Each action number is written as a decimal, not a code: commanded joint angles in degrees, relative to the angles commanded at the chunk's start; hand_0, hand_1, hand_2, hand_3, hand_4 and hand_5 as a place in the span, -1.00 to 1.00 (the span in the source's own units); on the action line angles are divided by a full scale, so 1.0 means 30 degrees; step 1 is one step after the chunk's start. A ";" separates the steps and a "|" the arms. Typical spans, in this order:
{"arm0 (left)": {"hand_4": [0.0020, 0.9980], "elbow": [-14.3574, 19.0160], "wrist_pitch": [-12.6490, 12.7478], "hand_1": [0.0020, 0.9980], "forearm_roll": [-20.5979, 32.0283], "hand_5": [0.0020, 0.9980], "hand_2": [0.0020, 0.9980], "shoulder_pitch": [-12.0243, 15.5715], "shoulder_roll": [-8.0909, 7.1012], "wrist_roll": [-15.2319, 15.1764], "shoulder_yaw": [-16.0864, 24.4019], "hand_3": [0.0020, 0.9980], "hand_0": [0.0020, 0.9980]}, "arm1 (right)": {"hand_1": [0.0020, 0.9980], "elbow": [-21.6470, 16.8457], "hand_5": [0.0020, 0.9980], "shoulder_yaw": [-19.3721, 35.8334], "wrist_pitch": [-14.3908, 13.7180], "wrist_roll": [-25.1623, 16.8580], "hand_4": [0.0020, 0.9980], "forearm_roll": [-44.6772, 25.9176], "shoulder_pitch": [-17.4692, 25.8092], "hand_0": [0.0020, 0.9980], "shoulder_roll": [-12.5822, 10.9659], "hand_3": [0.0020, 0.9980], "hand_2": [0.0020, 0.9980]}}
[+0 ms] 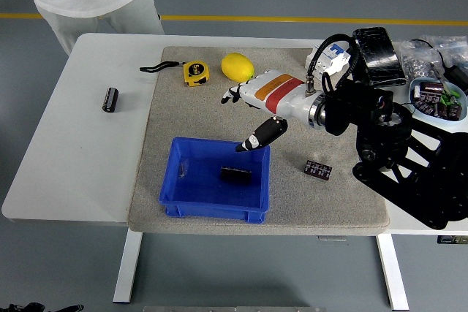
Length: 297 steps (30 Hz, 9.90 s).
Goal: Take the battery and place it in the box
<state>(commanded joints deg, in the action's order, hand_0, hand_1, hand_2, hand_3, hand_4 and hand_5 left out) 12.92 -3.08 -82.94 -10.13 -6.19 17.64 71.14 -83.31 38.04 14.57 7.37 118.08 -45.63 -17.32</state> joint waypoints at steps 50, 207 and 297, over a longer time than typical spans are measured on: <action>0.54 -0.0136 -0.0063 0.64 -0.1224 0.34 0.69 0.0027 0.0214 -0.0116 0.1204 0.39 0.60 | -0.09 -0.3445 -0.07 0.6048 -0.2654 0.3987 1.00 0.2374 0.9968 -0.34 -0.0654 0.15 0.02; 0.53 -0.0082 -0.0435 0.61 -0.0230 0.35 0.67 -0.0217 0.0203 -0.0208 -0.0284 0.40 0.59 | -0.79 0.3391 -0.81 0.1560 -0.6165 0.3619 0.50 0.2272 0.7285 -1.00 0.0233 -0.17 -0.56; 0.53 -0.0044 -0.0529 0.61 -0.0239 0.35 0.66 -0.0317 0.0112 -0.0176 -0.0461 0.40 0.59 | 0.57 0.3477 -0.54 0.1072 -0.3540 -0.2835 0.98 0.3868 0.4631 0.56 -0.0292 0.75 0.66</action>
<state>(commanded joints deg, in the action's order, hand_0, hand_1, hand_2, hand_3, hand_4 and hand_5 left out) 12.79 -4.66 -83.66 -11.08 -5.86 17.11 69.76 -72.88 41.25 3.95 -1.14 129.69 -31.74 -18.19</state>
